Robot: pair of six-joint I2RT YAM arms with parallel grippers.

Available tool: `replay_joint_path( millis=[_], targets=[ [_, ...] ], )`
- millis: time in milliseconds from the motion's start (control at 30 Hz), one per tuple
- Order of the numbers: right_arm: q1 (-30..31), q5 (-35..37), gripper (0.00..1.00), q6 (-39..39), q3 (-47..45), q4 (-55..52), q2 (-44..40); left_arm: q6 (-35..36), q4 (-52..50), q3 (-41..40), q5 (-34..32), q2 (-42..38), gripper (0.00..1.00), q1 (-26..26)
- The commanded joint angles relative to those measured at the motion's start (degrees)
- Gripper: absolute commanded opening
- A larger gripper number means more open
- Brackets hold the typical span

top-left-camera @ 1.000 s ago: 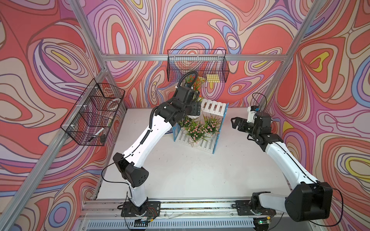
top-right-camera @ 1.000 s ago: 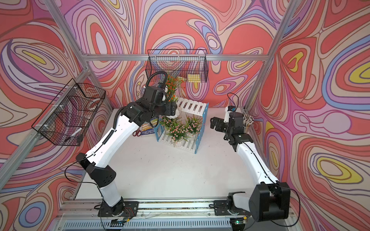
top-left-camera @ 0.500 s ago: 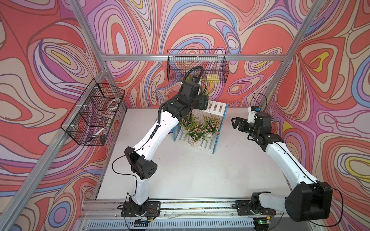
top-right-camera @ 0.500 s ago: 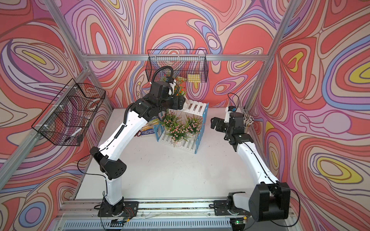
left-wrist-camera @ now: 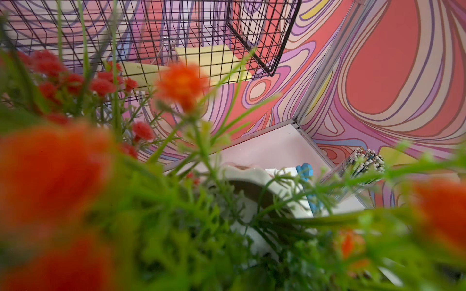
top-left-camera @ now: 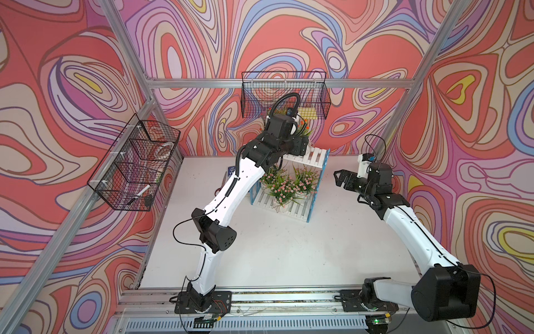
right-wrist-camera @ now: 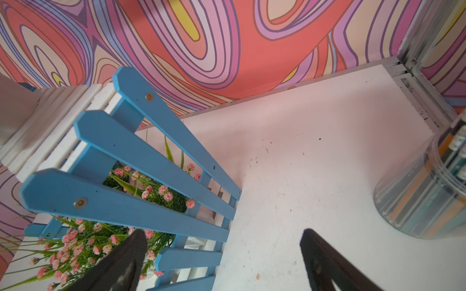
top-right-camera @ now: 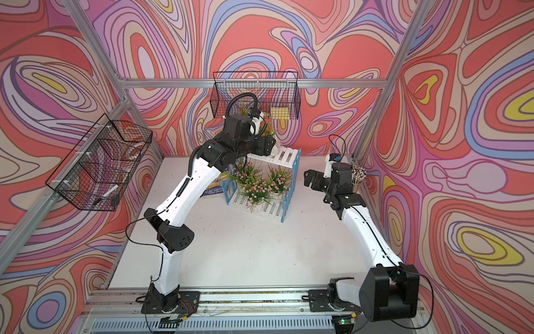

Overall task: Place the baby's breath potted plants on the rack by color
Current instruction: Place the baby's breath potted plant on the rack.

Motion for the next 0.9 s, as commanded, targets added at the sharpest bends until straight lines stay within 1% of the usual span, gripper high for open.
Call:
replay_joint_path(
  millis=[0, 467, 867],
  targets=[
    [-0.38, -0.52, 0.98, 0.21, -1.24, 1.01, -1.45, 2.01, 2.01, 2.49, 0.73, 0.36, 0.65, -0.39],
    [-0.44, -1.26, 0.98, 0.07, -2.25, 2.08, -1.67, 2.97, 2.62, 2.42, -0.6, 2.59, 0.66, -0.34],
    [-0.45, -1.73, 0.98, -0.14, -2.32, 2.47, -1.52, 2.88, 4.1, 2.35, 0.1, 3.58, 0.76, -0.28]
  ],
)
